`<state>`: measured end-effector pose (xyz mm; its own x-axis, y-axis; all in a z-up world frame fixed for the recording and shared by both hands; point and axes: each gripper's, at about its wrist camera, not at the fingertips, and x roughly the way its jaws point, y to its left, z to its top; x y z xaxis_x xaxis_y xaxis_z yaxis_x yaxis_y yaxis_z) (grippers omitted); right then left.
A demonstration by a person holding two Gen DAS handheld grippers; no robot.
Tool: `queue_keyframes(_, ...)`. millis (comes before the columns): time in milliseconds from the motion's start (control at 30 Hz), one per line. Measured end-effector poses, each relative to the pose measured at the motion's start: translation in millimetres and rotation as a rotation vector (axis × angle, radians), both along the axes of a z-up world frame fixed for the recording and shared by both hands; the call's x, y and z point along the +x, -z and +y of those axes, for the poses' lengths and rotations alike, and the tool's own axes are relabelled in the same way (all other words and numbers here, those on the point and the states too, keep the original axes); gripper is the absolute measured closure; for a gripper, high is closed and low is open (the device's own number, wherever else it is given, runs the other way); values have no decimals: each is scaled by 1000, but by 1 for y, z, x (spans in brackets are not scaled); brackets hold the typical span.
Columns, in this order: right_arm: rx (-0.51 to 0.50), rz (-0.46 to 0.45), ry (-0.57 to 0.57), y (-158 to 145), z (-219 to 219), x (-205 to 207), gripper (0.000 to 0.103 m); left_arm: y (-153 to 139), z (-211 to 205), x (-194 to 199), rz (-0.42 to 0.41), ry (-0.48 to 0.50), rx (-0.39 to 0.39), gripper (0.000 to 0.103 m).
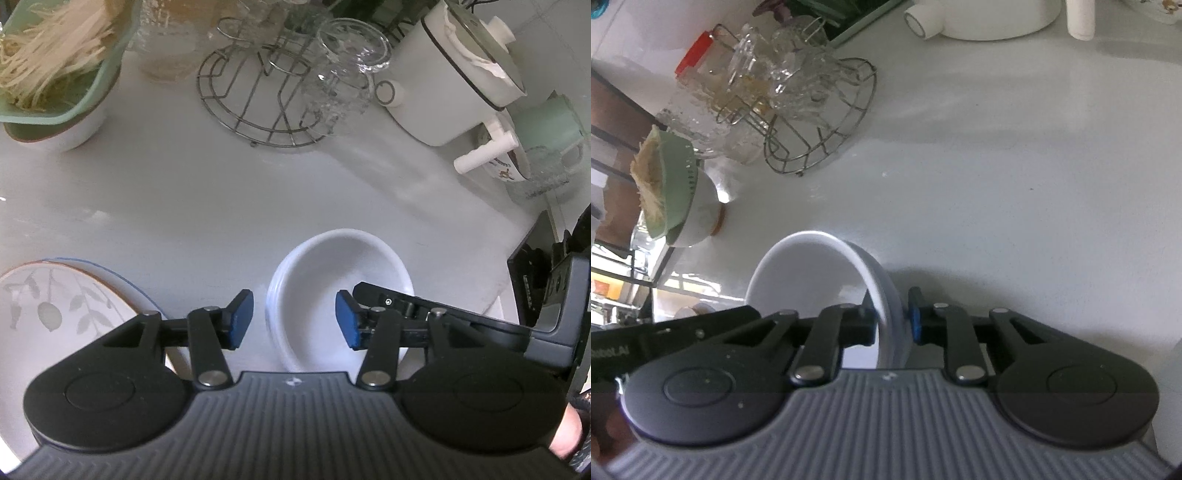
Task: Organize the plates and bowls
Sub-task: 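Close both grippers on the rim of the stacked bowls, then lift the bowl stack and carry it over the plate stack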
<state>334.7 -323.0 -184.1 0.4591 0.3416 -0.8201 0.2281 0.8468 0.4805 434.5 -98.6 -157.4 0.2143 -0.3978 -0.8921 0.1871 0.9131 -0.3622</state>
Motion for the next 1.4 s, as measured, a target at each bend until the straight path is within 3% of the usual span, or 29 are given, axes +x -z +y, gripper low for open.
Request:
queue_keyframes(767,-52,13,64,-1,-32,-37,88,35,-49,-23,36,99,-11,50)
queue_keyframes(1100,-59,6,57,0,-38,-49,88,49,-59,-33,40,122,4,75)
queue_keyframes(1400,-70,-6,66,-7,-37,-59,88,40,-63,-38,4,165,29,78)
